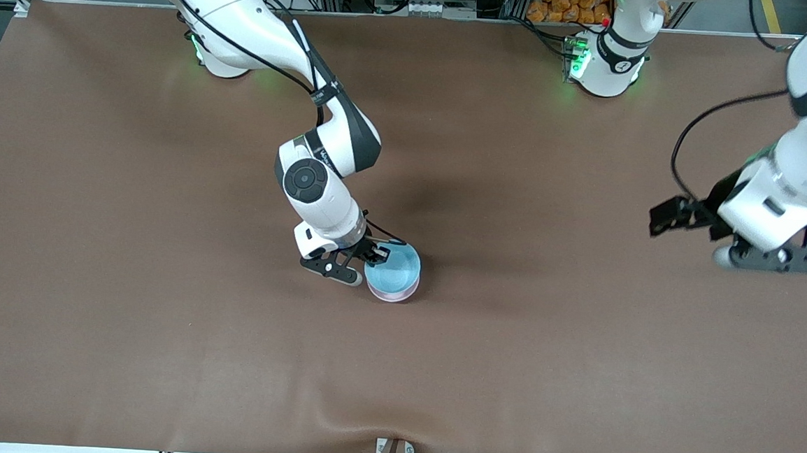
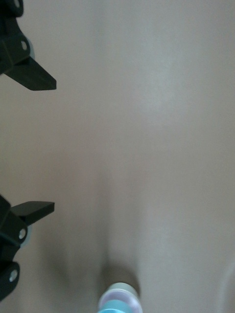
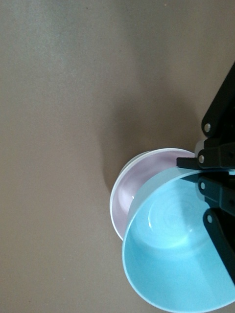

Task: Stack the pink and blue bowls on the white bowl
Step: 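Lower the blue bowl onto the pink bowl while the left gripper withdraws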

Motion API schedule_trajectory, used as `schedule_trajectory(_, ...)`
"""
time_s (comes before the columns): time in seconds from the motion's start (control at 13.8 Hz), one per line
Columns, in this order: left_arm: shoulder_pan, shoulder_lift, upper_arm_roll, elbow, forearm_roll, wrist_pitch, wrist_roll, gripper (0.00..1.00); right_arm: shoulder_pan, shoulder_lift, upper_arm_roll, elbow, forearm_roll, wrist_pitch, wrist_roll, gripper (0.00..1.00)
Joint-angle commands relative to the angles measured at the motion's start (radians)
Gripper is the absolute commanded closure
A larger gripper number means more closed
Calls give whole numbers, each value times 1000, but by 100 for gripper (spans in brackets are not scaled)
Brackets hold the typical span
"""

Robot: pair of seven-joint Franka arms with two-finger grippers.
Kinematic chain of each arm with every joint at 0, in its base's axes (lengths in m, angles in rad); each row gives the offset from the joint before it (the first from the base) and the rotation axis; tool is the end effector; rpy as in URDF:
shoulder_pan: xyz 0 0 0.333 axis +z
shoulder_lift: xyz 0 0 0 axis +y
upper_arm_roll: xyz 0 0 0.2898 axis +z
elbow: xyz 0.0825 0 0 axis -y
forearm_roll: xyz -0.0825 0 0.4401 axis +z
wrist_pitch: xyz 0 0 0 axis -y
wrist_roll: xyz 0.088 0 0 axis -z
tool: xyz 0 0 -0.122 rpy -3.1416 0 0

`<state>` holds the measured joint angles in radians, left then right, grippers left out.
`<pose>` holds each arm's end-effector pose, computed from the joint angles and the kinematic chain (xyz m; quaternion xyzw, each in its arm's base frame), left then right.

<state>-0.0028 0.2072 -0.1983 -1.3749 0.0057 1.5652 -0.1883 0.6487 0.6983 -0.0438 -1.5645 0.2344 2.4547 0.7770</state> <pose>0.6554 -0.1209 0.5561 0.9998 -0.0045 -0.0097 0.0159 0.6145 0.4316 0.1822 -0.9798 0.1613 -0.0301 0.1145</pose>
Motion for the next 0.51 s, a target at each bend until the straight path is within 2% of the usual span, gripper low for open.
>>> schedule_trajectory(0.0,-5,-103,34,-53,-16,-51,55,0,5,35,-5,11,-15,61,2,100)
schedule_trajectory(0.15,-6,-147,56,-82,-16,-69,66,0,8,43,-5,9,-15,75,5,99)
schedule_trajectory(0.22,-6,-175,62,-102,-16,-70,79,0,6,43,-5,11,-15,72,2,83)
schedule_trajectory(0.36,-6,-228,85,-147,-26,-73,116,0,12,41,-5,11,-13,66,7,0)
schedule_trajectory(0.44,-6,-247,97,-165,-38,-73,127,0,15,37,-4,12,-6,63,10,0)
